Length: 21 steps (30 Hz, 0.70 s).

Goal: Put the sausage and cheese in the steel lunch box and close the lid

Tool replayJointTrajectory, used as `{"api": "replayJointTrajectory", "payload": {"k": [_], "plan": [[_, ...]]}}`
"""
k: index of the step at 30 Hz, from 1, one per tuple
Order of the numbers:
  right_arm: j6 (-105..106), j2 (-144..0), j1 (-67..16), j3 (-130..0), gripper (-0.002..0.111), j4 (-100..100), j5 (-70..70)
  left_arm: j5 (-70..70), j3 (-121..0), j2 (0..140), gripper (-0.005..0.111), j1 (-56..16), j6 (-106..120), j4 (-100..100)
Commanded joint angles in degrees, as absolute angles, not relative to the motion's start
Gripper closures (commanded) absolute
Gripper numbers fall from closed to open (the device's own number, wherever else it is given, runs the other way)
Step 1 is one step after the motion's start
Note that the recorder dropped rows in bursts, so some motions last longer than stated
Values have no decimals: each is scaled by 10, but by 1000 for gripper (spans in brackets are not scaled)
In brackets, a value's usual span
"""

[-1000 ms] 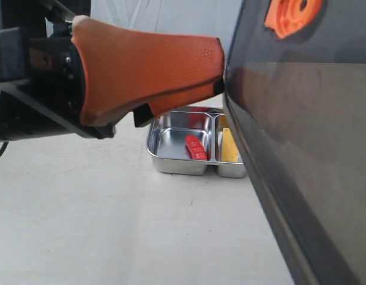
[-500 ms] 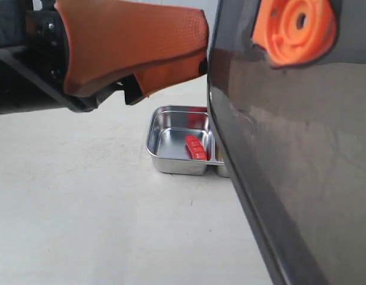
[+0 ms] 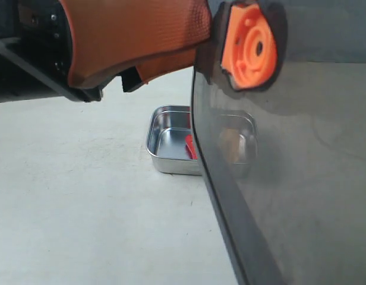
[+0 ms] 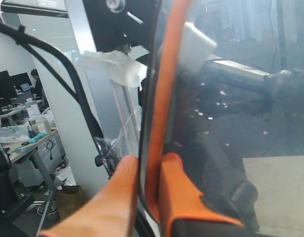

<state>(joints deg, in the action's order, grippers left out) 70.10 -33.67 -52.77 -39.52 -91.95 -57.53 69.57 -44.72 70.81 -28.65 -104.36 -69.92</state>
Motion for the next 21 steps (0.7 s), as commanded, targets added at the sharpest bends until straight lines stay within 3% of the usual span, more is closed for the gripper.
{"api": "replayJointTrajectory", "payload": {"k": [1, 21], "plan": [[712, -339, -526, -397, 109, -947, -590, 700, -450, 704, 46, -286, -1037, -714], [733, -339, -526, -397, 109, -981, -659, 700, -450, 704, 46, -287, -981, -687]]}}
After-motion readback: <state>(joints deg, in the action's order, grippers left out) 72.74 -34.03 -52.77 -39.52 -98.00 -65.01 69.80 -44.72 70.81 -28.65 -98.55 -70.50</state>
